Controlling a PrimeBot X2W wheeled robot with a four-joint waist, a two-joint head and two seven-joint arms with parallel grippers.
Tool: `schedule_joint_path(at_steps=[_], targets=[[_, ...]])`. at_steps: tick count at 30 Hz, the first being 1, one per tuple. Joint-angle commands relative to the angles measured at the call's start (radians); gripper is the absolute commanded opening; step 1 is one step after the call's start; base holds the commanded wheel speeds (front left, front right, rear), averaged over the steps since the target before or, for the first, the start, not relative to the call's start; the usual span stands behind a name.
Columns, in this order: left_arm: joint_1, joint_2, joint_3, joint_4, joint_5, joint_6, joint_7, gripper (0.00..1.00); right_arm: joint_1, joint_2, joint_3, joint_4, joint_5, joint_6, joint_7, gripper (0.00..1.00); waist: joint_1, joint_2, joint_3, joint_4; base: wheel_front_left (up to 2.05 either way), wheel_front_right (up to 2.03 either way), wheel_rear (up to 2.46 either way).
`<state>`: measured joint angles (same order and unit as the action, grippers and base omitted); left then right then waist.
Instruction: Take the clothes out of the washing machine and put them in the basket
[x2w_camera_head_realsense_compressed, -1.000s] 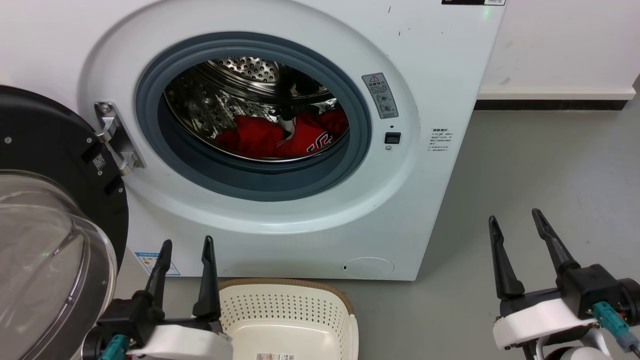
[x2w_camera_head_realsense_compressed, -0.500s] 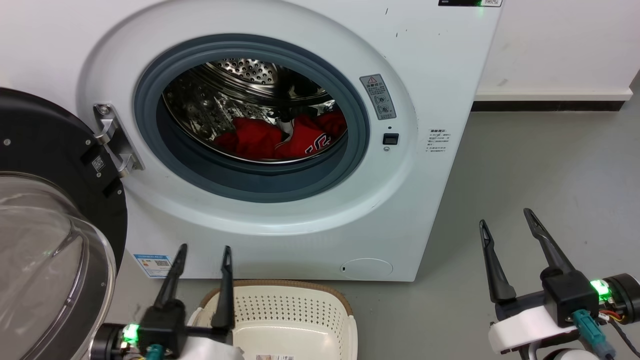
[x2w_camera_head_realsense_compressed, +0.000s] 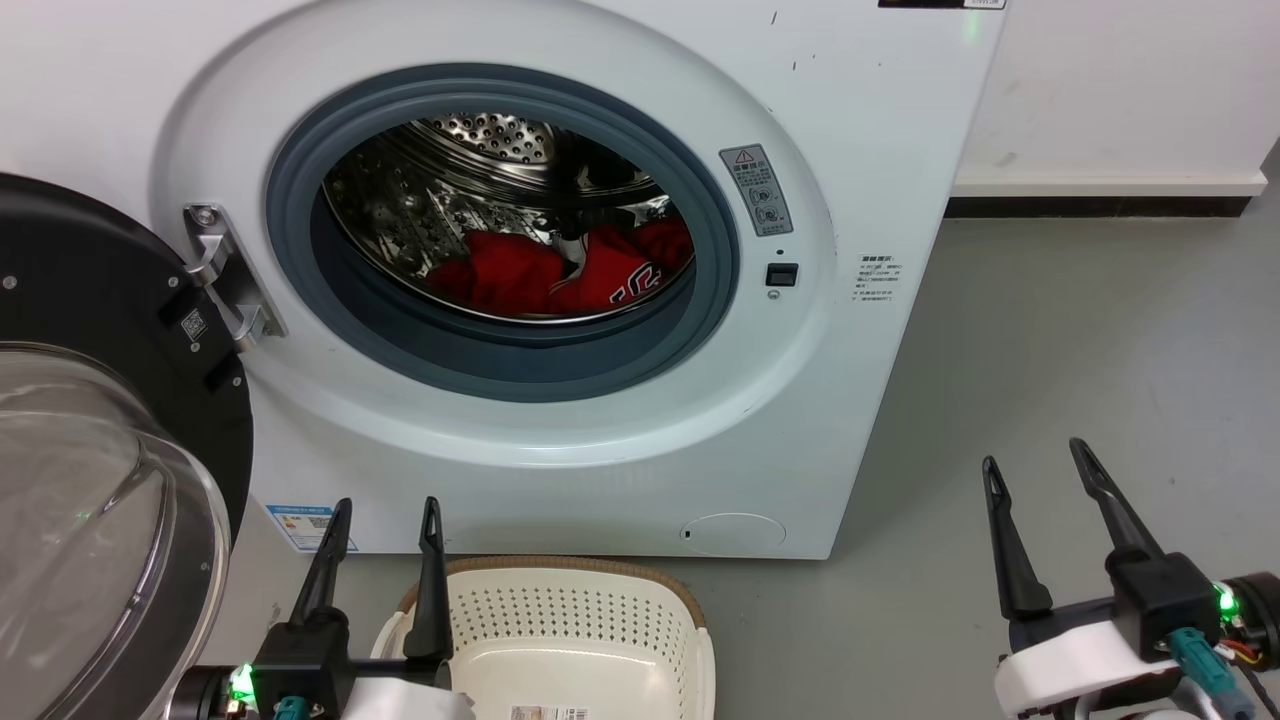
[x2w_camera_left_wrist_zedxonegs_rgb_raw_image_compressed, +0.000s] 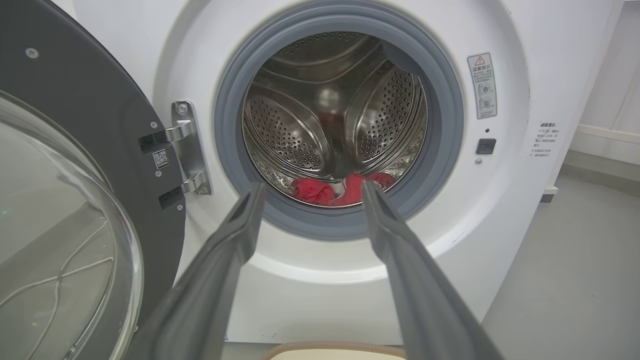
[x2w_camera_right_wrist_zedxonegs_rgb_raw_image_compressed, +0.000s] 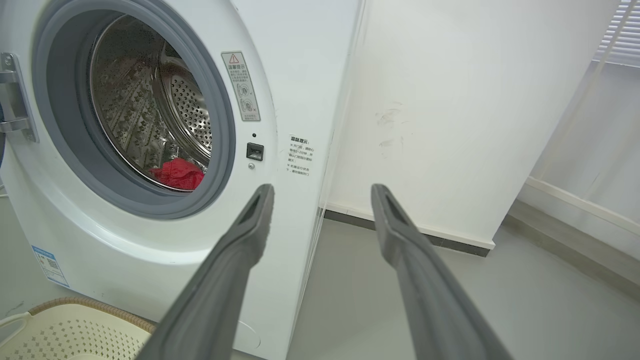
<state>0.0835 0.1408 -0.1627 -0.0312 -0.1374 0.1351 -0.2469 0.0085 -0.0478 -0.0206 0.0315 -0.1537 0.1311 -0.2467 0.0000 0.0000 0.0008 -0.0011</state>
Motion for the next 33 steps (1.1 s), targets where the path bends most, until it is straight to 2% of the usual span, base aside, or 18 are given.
schedule_joint_path(at_steps=[1, 4, 6, 8, 25, 31, 33], targets=[[0.011, -0.011, 0.018, 0.001, 0.014, -0.015, -0.008, 1.00, 0.005, -0.003, -0.007, 0.017, 0.021, -0.001, -0.009, 1.00, 0.0000, 0.0000, 0.000, 0.000, 0.00, 0.00, 0.00], [0.017, -0.023, 0.036, 0.010, 0.046, -0.042, -0.014, 1.00, 0.004, -0.004, -0.032, 0.070, 0.101, -0.001, -0.013, 1.00, 0.0000, 0.0000, -0.002, 0.000, 0.00, 0.00, 0.00], [0.016, -0.014, 0.026, 0.014, 0.095, -0.059, -0.017, 1.00, -0.005, -0.002, -0.032, 0.091, 0.089, 0.000, -0.018, 1.00, 0.0000, 0.0000, -0.003, 0.000, 0.00, 0.00, 0.00], [0.019, -0.019, 0.024, 0.016, 0.118, -0.057, -0.021, 1.00, -0.008, -0.002, -0.029, 0.107, 0.082, -0.001, -0.021, 1.00, 0.0000, 0.0000, -0.003, -0.001, 0.00, 0.00, 0.00], [0.016, -0.044, 0.055, 0.034, 0.123, -0.091, -0.019, 1.00, -0.025, -0.003, -0.025, 0.139, 0.073, -0.001, -0.019, 1.00, 0.0000, 0.0000, 0.005, -0.005, 0.00, 0.00, 0.00], [-0.013, -0.030, 0.053, 0.058, 0.133, -0.109, -0.019, 1.00, -0.050, -0.003, -0.043, 0.142, 0.079, -0.001, -0.019, 1.00, 0.0000, 0.0000, 0.061, -0.024, 0.00, 0.00, 0.00], [-0.027, -0.024, 0.050, 0.077, 0.126, -0.127, -0.019, 1.00, -0.064, -0.003, -0.046, 0.144, 0.097, -0.001, -0.019, 1.00, 0.0000, 0.0000, 0.096, -0.038, 0.00, 0.00, 0.00]])
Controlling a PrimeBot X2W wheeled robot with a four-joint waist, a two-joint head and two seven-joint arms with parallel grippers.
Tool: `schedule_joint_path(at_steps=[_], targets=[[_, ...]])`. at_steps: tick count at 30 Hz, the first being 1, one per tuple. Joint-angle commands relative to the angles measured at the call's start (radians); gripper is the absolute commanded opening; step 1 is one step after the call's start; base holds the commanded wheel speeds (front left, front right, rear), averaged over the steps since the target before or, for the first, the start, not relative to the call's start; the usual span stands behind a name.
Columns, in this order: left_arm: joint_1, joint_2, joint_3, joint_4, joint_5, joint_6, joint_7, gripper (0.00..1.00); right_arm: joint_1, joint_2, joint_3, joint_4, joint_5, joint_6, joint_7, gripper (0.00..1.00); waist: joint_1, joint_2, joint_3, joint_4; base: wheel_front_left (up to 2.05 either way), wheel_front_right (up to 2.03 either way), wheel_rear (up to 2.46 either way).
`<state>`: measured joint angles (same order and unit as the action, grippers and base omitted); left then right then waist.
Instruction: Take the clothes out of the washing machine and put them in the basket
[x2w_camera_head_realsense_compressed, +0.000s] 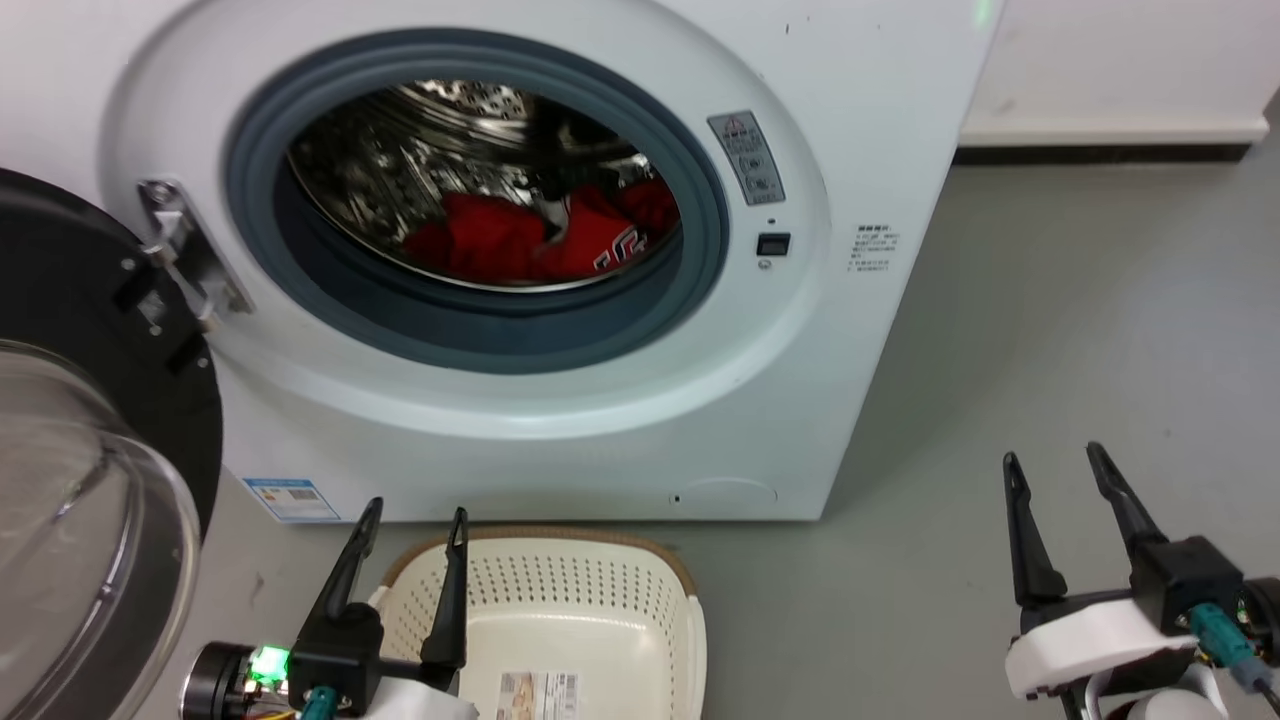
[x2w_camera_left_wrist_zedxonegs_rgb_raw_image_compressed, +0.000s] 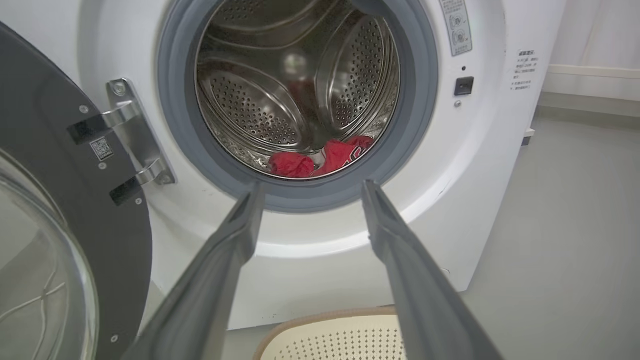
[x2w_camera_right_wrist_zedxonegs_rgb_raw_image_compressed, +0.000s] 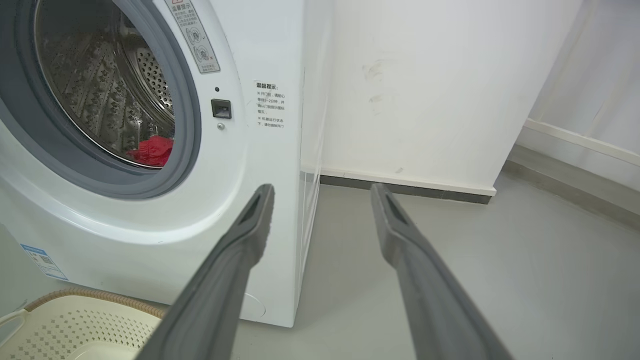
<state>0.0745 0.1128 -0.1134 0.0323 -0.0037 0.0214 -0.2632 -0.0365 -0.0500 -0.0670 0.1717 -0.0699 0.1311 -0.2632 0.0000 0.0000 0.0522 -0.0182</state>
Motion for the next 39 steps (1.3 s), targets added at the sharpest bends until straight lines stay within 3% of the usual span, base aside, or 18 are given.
schedule_joint_path(at_steps=[1, 10, 16, 23, 31, 39], targets=[[-0.028, 0.005, 0.004, 0.027, -0.020, -0.026, -0.003, 1.00, -0.026, 0.000, 0.003, 0.007, 0.030, -0.001, -0.002, 1.00, 0.0000, 0.0000, 0.067, -0.029, 0.00, 0.00, 0.00], [-0.292, 0.107, 0.054, 0.147, -0.026, -0.100, -0.002, 1.00, -0.143, 0.000, -0.001, -0.004, 0.095, -0.001, -0.002, 1.00, 0.0000, 0.0000, 0.330, -0.123, 0.00, 0.00, 0.00], [-0.590, 0.229, 0.045, 0.323, -0.009, -0.134, 0.015, 1.00, -0.211, 0.000, 0.006, -0.015, 0.149, -0.001, -0.002, 1.00, 0.0000, 0.0000, 0.467, -0.185, 0.00, 0.00, 0.00], [-1.008, 0.341, -0.027, 0.539, -0.026, -0.150, 0.263, 1.00, -0.254, 0.000, 0.035, -0.020, 0.202, -0.001, -0.002, 1.00, 0.0000, 0.0000, 0.571, -0.234, 0.00, 0.00, 0.00], [-1.409, 0.479, -0.276, 0.724, -0.087, -0.151, 0.596, 1.00, -0.270, 0.000, 0.094, -0.030, 0.269, -0.001, -0.002, 1.00, 0.0000, 0.0000, 0.663, -0.296, 0.00, 0.00, 0.00], [-1.675, 0.560, -0.452, 0.816, -0.176, -0.151, 0.865, 1.00, -0.277, 0.000, 0.147, -0.041, 0.326, -0.001, -0.002, 1.00, 0.0000, 0.0000, 0.758, -0.339, 0.00, 0.00, 0.00]])
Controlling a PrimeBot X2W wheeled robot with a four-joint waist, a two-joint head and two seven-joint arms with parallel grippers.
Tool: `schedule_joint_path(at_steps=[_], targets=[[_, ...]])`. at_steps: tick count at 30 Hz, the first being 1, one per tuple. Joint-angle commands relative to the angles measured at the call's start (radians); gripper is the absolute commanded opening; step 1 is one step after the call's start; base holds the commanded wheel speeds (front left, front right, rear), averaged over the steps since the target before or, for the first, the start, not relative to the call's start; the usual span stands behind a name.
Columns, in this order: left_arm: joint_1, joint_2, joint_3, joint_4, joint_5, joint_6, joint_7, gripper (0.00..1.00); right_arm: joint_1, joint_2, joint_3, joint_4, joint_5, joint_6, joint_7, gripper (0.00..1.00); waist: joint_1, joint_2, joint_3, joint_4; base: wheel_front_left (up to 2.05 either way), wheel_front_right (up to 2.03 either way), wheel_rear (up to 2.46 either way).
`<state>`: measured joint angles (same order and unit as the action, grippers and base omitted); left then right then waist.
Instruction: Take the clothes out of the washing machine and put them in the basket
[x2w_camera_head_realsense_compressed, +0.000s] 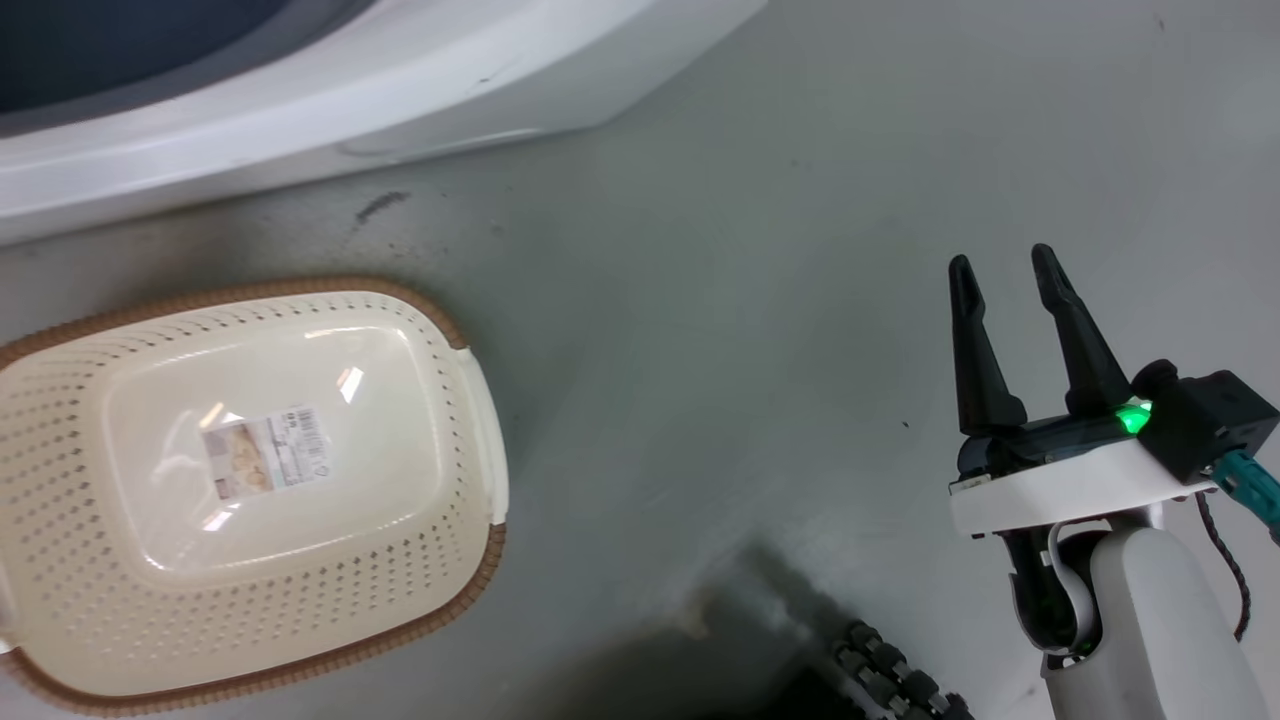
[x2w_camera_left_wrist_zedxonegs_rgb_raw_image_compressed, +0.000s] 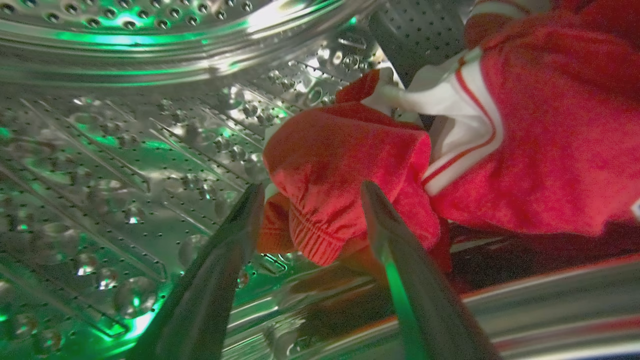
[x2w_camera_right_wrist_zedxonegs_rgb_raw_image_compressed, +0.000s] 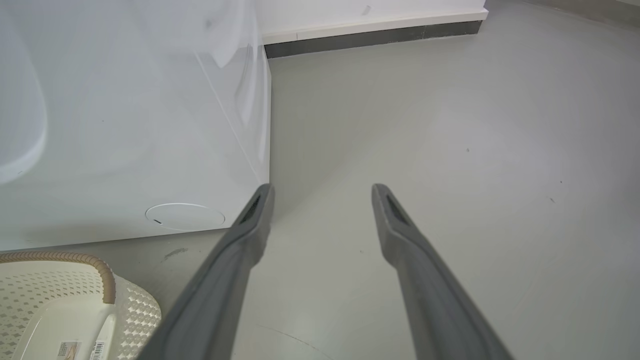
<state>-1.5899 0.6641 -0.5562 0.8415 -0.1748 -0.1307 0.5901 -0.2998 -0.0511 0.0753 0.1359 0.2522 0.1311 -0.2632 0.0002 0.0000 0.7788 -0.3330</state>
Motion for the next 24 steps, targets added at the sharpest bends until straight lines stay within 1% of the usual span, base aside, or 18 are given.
schedule_joint_path(at_steps=[1, 5, 9, 13, 17, 18, 19, 24], targets=[[-0.035, 0.018, -0.026, 0.014, -0.016, 0.001, 0.039, 1.00, -0.015, 0.001, 0.011, -0.007, 0.009, -0.001, -0.002, 1.00, -0.0002, 0.0000, 0.042, -0.030, 0.00, 0.00, 0.00], [-0.099, 0.062, -0.087, 0.029, -0.061, 0.001, 0.123, 1.00, -0.026, 0.001, 0.031, -0.016, 0.029, -0.001, -0.002, 1.00, -0.0002, 0.0000, 0.078, -0.055, 0.00, 0.00, 0.00], [-0.133, 0.103, -0.136, 0.028, -0.104, 0.001, 0.171, 1.00, -0.034, 0.001, 0.041, -0.024, 0.050, -0.001, -0.002, 1.00, -0.0002, 0.0000, 0.105, -0.074, 0.00, 0.00, 0.00], [-0.146, 0.133, -0.168, 0.027, -0.148, 0.001, 0.201, 1.00, -0.031, 0.001, 0.050, -0.032, 0.060, -0.001, -0.002, 1.00, -0.0002, 0.0000, 0.122, -0.085, 0.00, 0.00, 0.00], [-0.142, 0.143, -0.191, 0.026, -0.187, 0.001, 0.212, 1.00, -0.035, 0.001, 0.053, -0.036, 0.063, -0.001, -0.002, 1.00, -0.0002, 0.0000, 0.136, -0.087, 0.00, 0.00, 0.00], [-0.133, 0.140, -0.204, 0.022, -0.200, 0.001, 0.216, 0.09, -0.037, 0.001, 0.054, -0.036, 0.063, -0.001, -0.002, 1.00, -0.0002, 0.0000, 0.138, -0.085, 0.00, 0.00, 0.00], [-0.124, 0.140, -0.218, 0.018, -0.214, 0.001, 0.221, 0.00, -0.039, 0.001, 0.053, -0.036, 0.064, -0.001, -0.002, 1.00, -0.0002, 0.0000, 0.141, -0.084, 0.00, 0.00, 0.00], [-0.142, 0.174, -0.252, -0.007, -0.226, 0.001, 0.155, 0.00, -0.053, 0.001, 0.052, -0.030, 0.067, -0.001, -0.002, 1.00, -0.0002, 0.0000, 0.141, -0.081, 0.00, 0.00, 0.00]])
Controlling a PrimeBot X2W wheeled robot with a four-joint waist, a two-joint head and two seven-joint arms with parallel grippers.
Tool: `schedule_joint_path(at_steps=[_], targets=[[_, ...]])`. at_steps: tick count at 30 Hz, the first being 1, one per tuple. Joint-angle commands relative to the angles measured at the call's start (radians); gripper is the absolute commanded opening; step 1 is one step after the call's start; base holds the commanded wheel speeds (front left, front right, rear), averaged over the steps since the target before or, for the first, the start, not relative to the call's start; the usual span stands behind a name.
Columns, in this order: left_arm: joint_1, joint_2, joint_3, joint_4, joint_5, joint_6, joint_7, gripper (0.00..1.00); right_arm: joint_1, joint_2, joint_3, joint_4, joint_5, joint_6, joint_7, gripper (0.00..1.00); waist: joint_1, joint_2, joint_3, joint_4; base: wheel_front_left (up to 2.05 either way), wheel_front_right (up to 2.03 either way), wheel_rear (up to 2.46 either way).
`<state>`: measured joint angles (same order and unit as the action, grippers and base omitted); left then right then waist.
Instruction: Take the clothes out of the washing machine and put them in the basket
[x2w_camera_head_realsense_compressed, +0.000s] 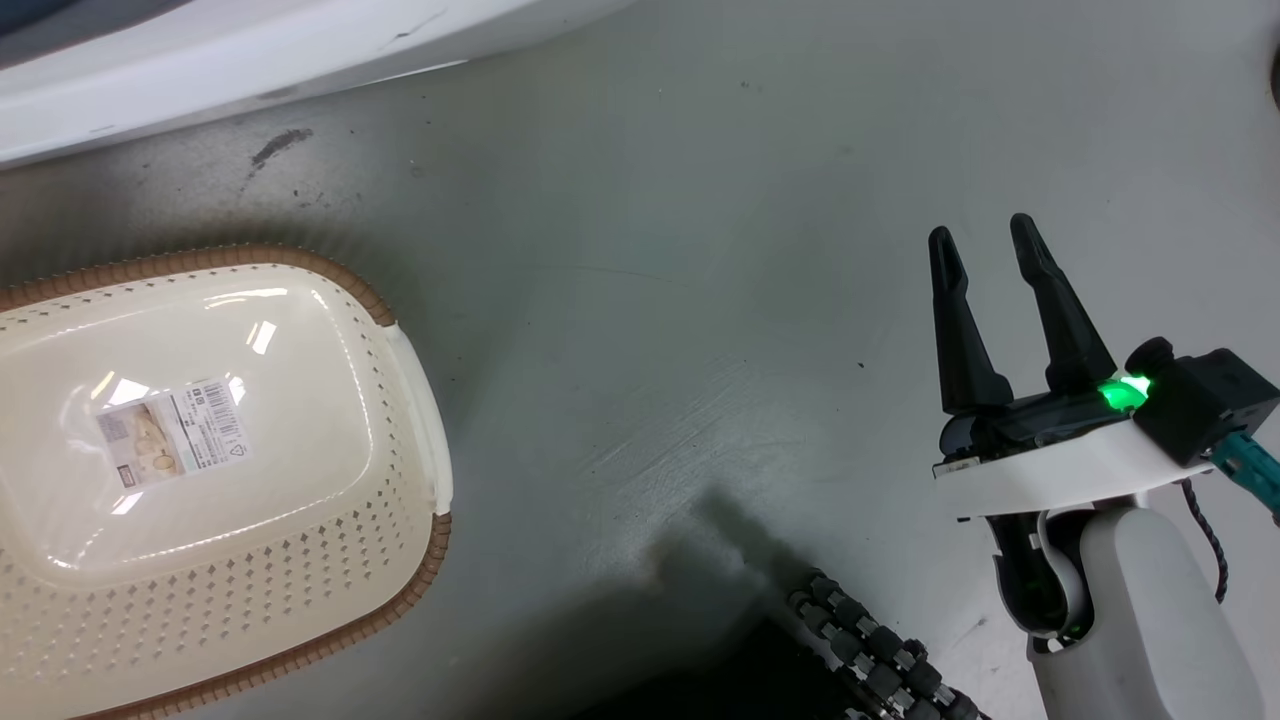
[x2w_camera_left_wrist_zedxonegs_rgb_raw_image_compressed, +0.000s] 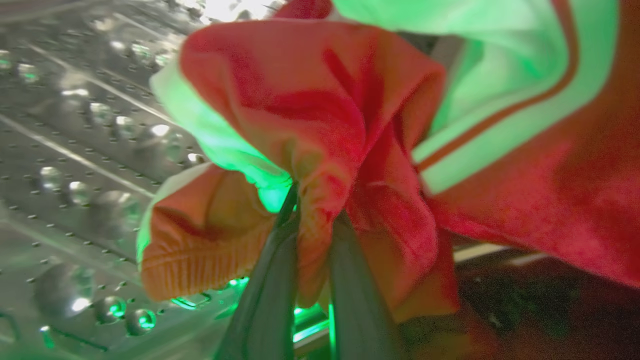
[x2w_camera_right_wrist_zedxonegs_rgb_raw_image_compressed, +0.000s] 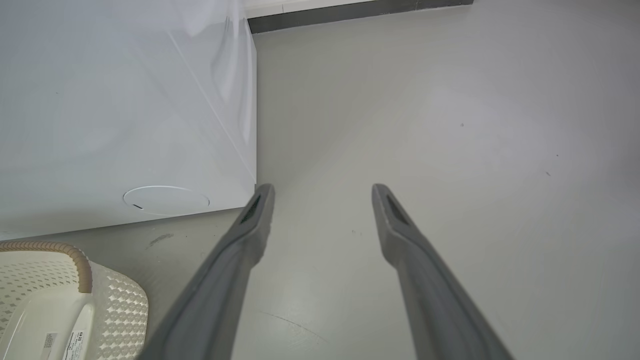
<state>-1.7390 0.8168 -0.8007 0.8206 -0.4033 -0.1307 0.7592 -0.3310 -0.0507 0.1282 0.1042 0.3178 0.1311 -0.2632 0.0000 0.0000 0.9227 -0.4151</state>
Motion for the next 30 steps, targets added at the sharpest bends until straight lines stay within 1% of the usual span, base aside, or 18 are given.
schedule_joint_path(at_steps=[1, 6, 11, 15, 17, 18, 19, 22, 24, 25, 26, 27, 28, 30], targets=[[0.003, 0.021, -0.009, 0.015, 0.003, 0.001, -0.031, 0.00, -0.023, 0.001, -0.002, 0.003, 0.002, -0.001, -0.002, 1.00, 0.0000, 0.0000, -0.006, 0.003, 0.00, 0.00, 0.00], [0.011, -0.023, -0.002, 0.031, -0.011, 0.008, -0.143, 0.00, -0.025, 0.001, -0.016, 0.013, -0.017, -0.001, -0.002, 1.00, 0.0000, 0.0000, -0.040, 0.027, 0.00, 0.00, 0.00], [0.043, -0.059, 0.028, 0.058, -0.039, 0.035, -0.328, 0.00, -0.040, 0.001, -0.045, 0.020, -0.042, -0.001, -0.002, 1.00, 0.0000, 0.0000, -0.103, 0.055, 0.00, 0.00, 0.00], [0.083, -0.096, 0.039, 0.087, -0.056, 0.047, -0.456, 0.00, -0.029, 0.000, -0.072, 0.027, -0.078, -0.001, -0.002, 1.00, 0.0000, 0.0000, -0.165, 0.086, 0.00, 0.00, 0.00], [0.118, -0.114, 0.036, 0.093, -0.053, 0.048, -0.551, 0.00, -0.019, 0.000, -0.086, 0.031, -0.097, -0.001, -0.002, 1.00, 0.0000, 0.0000, -0.199, 0.105, 0.00, 0.00, 0.00], [0.135, -0.119, 0.031, 0.095, -0.040, 0.063, -0.611, 0.00, -0.015, 0.000, -0.094, 0.034, -0.103, -0.001, -0.002, 1.00, 0.0000, 0.0000, -0.220, 0.115, 0.00, 0.00, 0.00], [0.158, -0.123, 0.022, 0.101, -0.036, 0.063, -0.656, 0.00, -0.010, 0.001, -0.099, 0.037, -0.113, -0.001, -0.002, 1.00, 0.0000, 0.0000, -0.236, 0.124, 0.00, 0.00, 0.00], [0.240, -0.164, 0.044, 0.129, -0.070, 0.085, -0.789, 0.00, 0.009, 0.000, -0.113, 0.043, -0.146, -0.001, -0.002, 1.00, 0.0000, 0.0000, -0.292, 0.152, 0.00, 0.00, 0.00], [0.299, -0.188, 0.048, 0.145, -0.085, 0.087, -0.866, 0.00, 0.026, -0.001, -0.126, 0.050, -0.163, -0.001, -0.002, 1.00, 0.0000, 0.0000, -0.332, 0.172, 0.00, 0.00, 0.00], [0.299, -0.188, 0.048, 0.145, -0.085, 0.087, -0.866, 0.00, 0.026, -0.001, -0.126, 0.050, -0.163, -0.001, -0.002, 1.00, 0.0000, 0.0000, -0.332, 0.172, 0.00, 0.00, 0.00], [0.352, -0.211, 0.057, 0.160, -0.105, 0.092, -0.937, 0.00, 0.042, 0.000, -0.136, 0.053, -0.180, -0.001, -0.002, 1.00, 0.0000, 0.0000, -0.371, 0.191, 0.00, 0.00, 0.00], [0.352, -0.211, 0.057, 0.160, -0.105, 0.092, -0.937, 0.00, 0.042, 0.000, -0.136, 0.053, -0.180, -0.001, -0.002, 1.00, 0.0000, 0.0000, -0.371, 0.191, 0.00, 0.00, 0.00], [0.413, -0.242, 0.055, 0.161, -0.115, 0.089, -0.986, 0.00, 0.063, 0.000, -0.146, 0.059, -0.202, -0.001, -0.002, 1.00, 0.0000, 0.0000, -0.414, 0.214, 0.00, 0.00, 0.00], [0.469, -0.268, 0.071, 0.148, -0.135, 0.087, -1.013, 0.00, 0.080, 0.000, -0.151, 0.062, -0.219, -0.001, -0.002, 1.00, 0.0000, 0.0000, -0.457, 0.233, 0.00, 0.00, 0.00]])
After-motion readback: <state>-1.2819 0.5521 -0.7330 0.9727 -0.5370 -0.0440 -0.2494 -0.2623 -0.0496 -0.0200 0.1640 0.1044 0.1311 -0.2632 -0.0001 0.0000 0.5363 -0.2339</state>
